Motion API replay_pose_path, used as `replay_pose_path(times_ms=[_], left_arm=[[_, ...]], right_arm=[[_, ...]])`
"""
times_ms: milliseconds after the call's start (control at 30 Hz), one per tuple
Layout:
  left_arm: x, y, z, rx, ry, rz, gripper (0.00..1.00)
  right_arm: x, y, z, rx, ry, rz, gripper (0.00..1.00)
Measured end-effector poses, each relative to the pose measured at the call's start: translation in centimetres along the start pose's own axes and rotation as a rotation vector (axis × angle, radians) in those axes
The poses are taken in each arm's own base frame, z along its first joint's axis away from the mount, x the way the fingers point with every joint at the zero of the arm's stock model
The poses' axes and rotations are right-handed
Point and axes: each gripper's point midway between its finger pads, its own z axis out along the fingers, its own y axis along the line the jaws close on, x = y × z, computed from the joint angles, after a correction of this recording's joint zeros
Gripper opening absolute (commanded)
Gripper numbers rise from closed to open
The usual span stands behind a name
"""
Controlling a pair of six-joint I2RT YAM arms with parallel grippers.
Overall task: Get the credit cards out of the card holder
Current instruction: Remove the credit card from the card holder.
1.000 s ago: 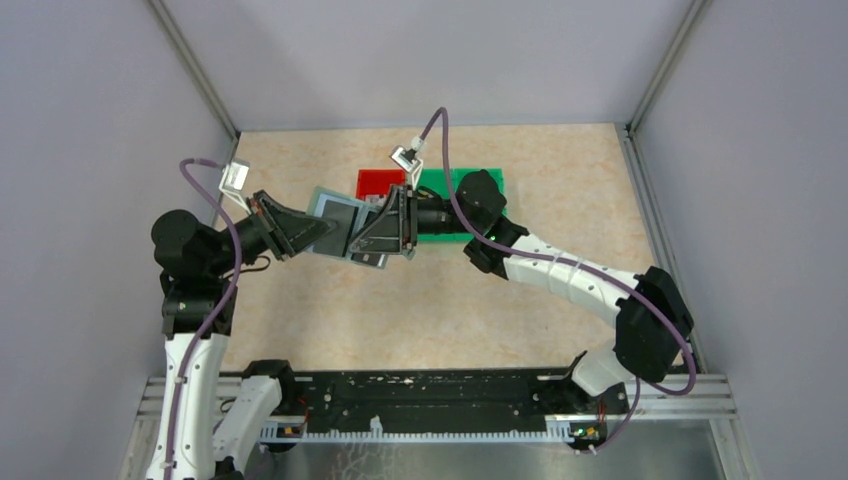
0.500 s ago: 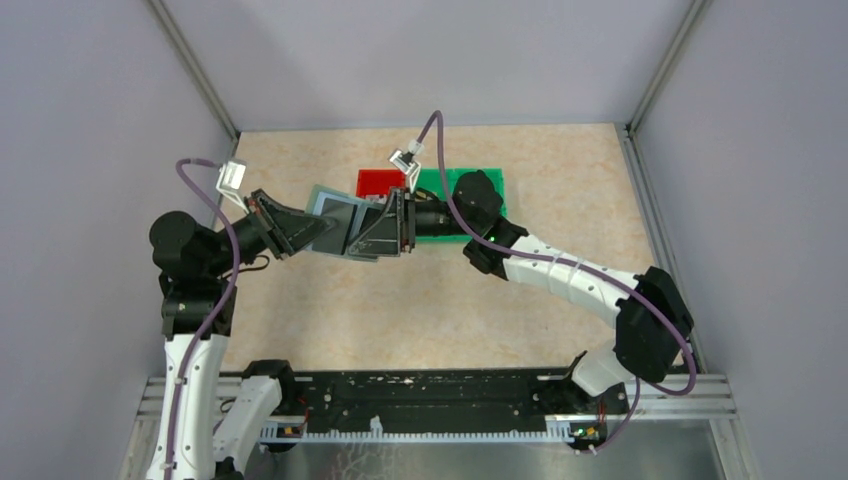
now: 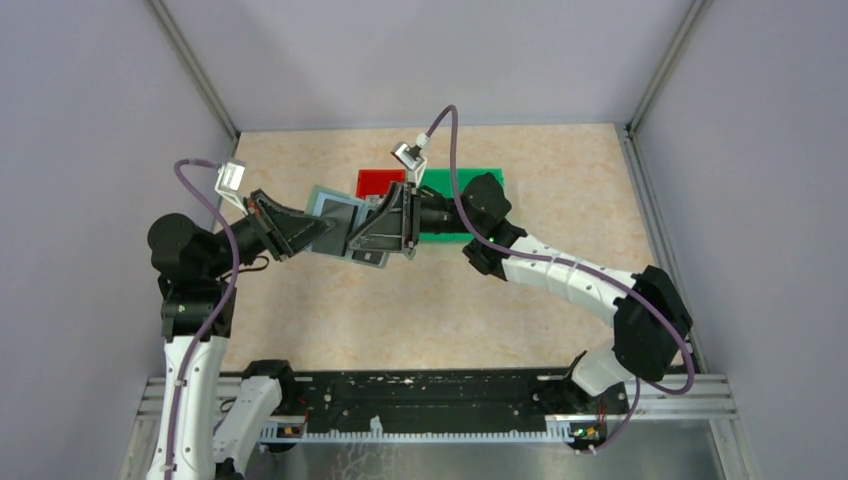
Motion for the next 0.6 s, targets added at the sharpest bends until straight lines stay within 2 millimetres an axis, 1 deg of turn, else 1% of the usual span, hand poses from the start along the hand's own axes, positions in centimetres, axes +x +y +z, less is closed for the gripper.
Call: replay_pose_path(times_ms=[200, 400, 600], left_arm=[[0.1, 0.0, 0.1, 0.005, -0.002, -0.033, 0.00], [0.2, 0.2, 0.2, 0.008, -0.010, -0.092, 0.00], [0.1, -0.2, 0.1, 0.015, -0.010, -0.123, 0.00]], right_arm=[[-0.6, -0.5, 0.4, -0.005, -0.037, 0.000, 0.45], [-0.6, -1.1, 0.5, 0.013, -0.043, -0.004, 0.45], [-0.3, -0.7, 0.2, 0.019, -0.036, -0.029, 0.45]])
